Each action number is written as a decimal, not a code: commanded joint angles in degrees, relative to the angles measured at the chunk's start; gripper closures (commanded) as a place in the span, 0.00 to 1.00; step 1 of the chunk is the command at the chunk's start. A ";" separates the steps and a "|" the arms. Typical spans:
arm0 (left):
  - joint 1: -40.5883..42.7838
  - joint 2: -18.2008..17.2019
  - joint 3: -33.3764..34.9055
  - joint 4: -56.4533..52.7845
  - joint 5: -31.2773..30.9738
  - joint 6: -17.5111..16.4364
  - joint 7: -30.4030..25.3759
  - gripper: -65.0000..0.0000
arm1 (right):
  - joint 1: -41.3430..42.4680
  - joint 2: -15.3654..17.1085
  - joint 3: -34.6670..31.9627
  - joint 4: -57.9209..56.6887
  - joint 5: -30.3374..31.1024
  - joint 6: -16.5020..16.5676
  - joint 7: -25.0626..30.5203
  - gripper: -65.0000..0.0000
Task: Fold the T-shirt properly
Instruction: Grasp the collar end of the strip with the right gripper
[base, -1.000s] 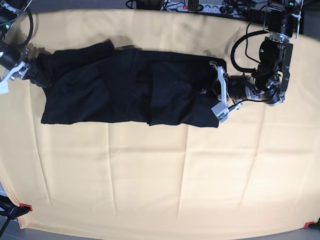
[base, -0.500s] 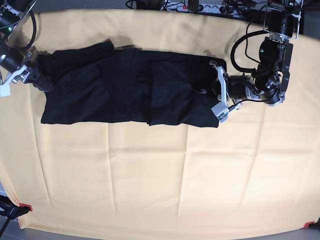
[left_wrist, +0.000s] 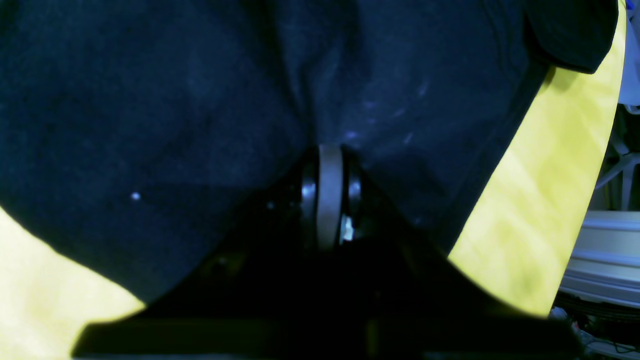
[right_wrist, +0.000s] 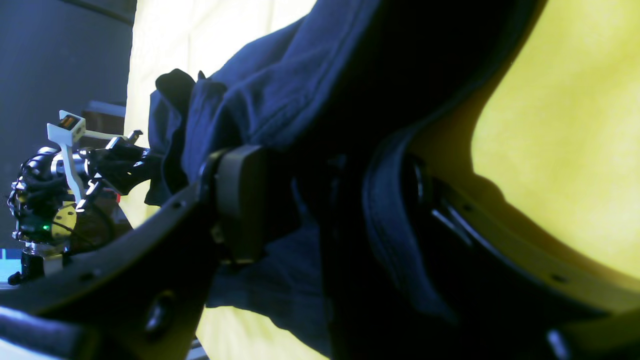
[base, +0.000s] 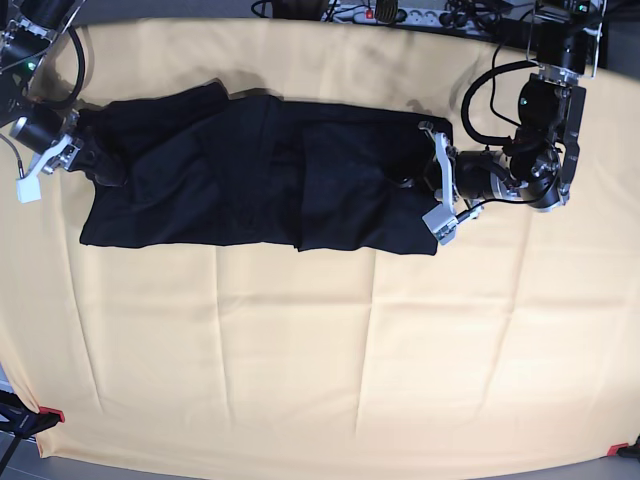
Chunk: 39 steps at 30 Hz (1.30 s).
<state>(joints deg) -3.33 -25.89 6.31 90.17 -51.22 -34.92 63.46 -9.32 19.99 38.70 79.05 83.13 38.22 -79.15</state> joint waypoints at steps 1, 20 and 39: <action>0.00 -0.81 -0.11 0.11 2.71 0.61 2.75 1.00 | 0.79 0.87 0.24 0.72 1.87 0.39 0.44 0.42; 0.00 -0.79 -0.11 0.11 2.71 0.59 2.71 1.00 | 0.74 2.45 2.43 2.23 1.87 0.13 -0.85 0.42; 0.00 -0.79 -0.11 0.09 2.69 0.61 2.54 1.00 | 0.79 -1.57 0.55 2.32 1.87 1.22 0.72 0.42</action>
<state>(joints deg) -3.33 -25.89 6.31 90.17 -51.22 -34.92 63.42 -9.17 17.28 38.98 80.31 83.00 39.16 -79.09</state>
